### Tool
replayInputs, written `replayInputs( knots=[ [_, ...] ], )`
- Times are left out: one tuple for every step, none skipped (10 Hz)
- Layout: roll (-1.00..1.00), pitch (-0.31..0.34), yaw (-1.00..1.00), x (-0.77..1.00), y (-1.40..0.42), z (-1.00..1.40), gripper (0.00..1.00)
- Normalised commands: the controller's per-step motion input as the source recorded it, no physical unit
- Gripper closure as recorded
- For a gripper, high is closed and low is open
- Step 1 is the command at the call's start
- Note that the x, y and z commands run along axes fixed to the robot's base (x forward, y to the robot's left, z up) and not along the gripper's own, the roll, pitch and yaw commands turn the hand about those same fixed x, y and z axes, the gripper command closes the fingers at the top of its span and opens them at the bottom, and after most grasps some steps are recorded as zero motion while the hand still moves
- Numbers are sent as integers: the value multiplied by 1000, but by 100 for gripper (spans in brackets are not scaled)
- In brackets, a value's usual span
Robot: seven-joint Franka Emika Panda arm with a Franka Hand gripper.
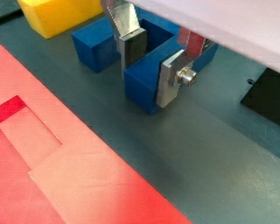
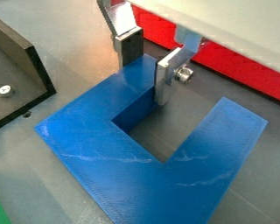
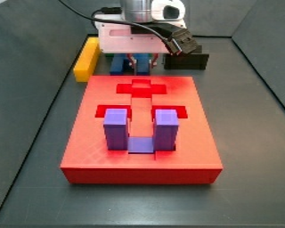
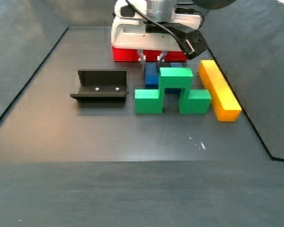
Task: Pick up the blue object. Move up. Place the blue object on the fixture. Regrasp the blue object. Move to above the board. Insert the blue object.
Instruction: Pick up the blue object.
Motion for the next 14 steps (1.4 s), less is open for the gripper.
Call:
replayInputs(
  knots=[
    [0,0,0,0,0,0,100],
    [0,0,0,0,0,0,100],
    [0,0,0,0,0,0,100],
    [0,0,0,0,0,0,100],
    [0,0,0,0,0,0,100],
    [0,0,0,0,0,0,100],
    [0,0,0,0,0,0,100],
    [0,0,0,0,0,0,100],
    [0,0,0,0,0,0,100],
    [0,0,0,0,0,0,100],
    [0,0,0,0,0,0,100],
    [0,0,0,0,0,0,100],
    [0,0,0,0,0,0,100],
    [0,0,0,0,0,0,100]
  ],
)
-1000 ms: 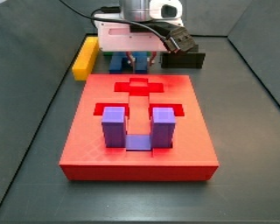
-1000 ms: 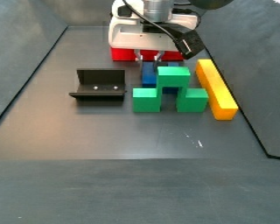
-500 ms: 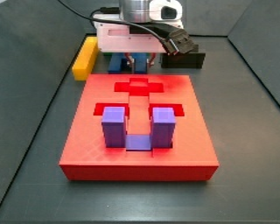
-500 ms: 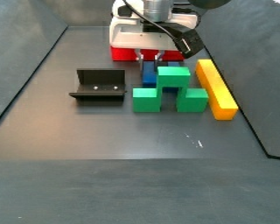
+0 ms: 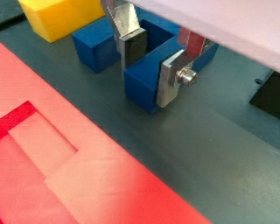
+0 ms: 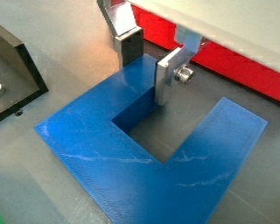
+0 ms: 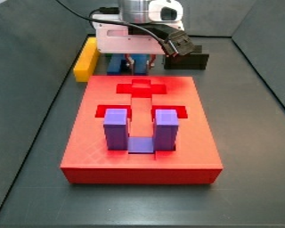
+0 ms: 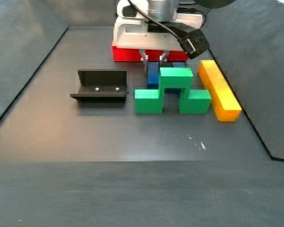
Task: Pick up the blue object. Move up. Place the blue object on the fixture. Regrasp the blue object. Move to above the board. Insert the blue object.
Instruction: Move up, then place the blue object on the fixture.
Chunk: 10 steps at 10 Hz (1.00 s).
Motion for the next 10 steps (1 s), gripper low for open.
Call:
replayInputs(
  knots=[
    [0,0,0,0,0,833,100],
    [2,5,-1,0,15,815,100],
    [-7,24,-2,-34,16,628,100],
    [-28,-4,2,-18,5,319,100],
    [0,0,0,-57,-43,-123,100],
    [0,0,0,-83,-43,-137,100],
    [0,0,0,-66,-49,-134,100],
    [0,0,0,-49,-49,-143,100],
    [0,0,0,-77,-57,-129,100],
    [20,0,0,0,0,26,100]
  ],
)
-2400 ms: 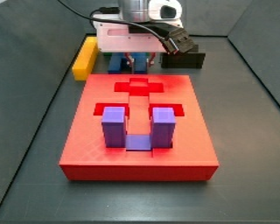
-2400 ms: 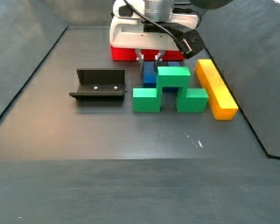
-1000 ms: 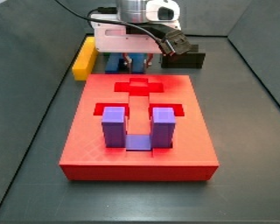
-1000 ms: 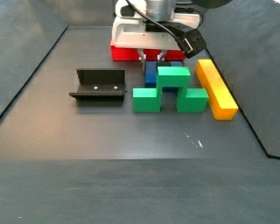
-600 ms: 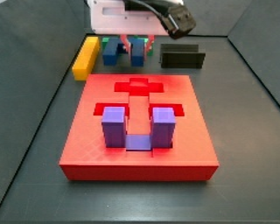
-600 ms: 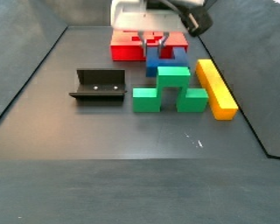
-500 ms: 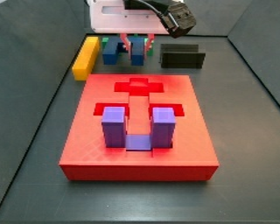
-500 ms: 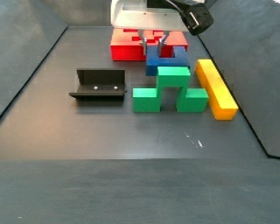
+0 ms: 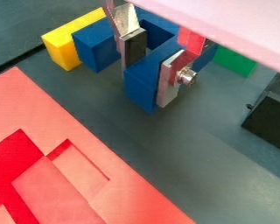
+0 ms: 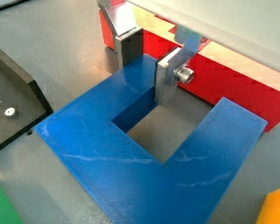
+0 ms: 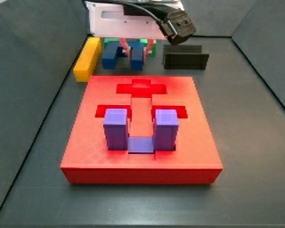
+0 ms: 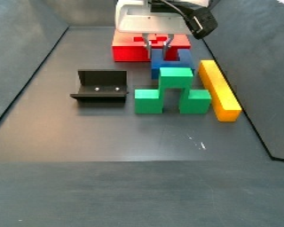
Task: Pick up the blue object. Move up. Place the blue object on the fixture. Regrasp the blue object. Move to above the board. Insert the blue object.
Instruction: Place the blue object on the fixture.
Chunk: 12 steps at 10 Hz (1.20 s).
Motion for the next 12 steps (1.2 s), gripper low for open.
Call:
replayInputs(
  knots=[
    [0,69,-83,0,91,466,100],
    [0,77,-83,46,189,811,100],
    [-20,103,-14,174,177,840,100],
    [0,71,0,174,11,689,100],
    [0,117,-26,320,34,709,100],
    [0,60,0,297,0,617,100],
    [-111,0,0,414,-17,529,100],
    [-231,43,-29,583,-37,303,100],
    [-194,129,-26,700,-97,109,100],
    [-234,114,-49,769,-123,134,100],
    [-211,46,-34,771,-120,214,100],
    [-209,29,-49,837,-151,263,100]
  ],
)
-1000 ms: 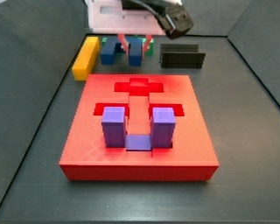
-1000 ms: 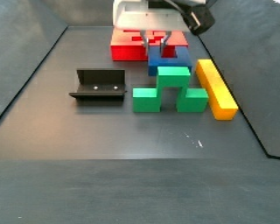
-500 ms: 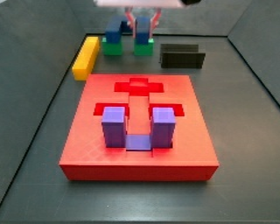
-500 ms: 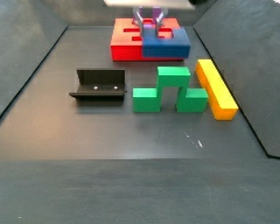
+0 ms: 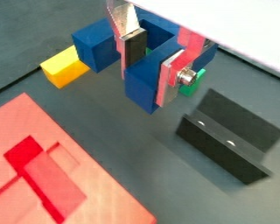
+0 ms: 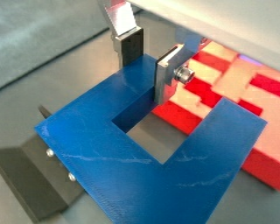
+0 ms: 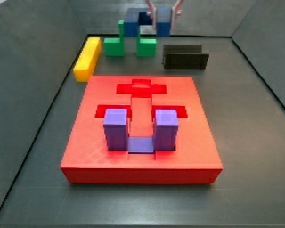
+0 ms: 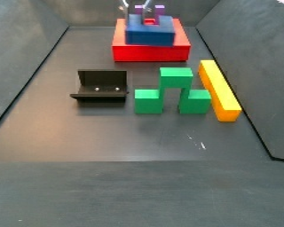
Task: Pick up the blue object. Move up. Place the blue object on the fixture. Regrasp the blue object. Move to above the board. Insert the blue object.
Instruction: Place the blue object on the fixture.
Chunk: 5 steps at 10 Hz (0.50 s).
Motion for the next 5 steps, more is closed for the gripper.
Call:
replayInputs(
  knots=[
    [-200,40,-51,889,-157,249,100],
    [-206,89,-37,871,-77,206,100],
    [-240,166,-31,914,-31,191,100],
    [-300,191,-37,886,0,171,100],
    [-437,340,-83,911,0,86,100]
  ],
)
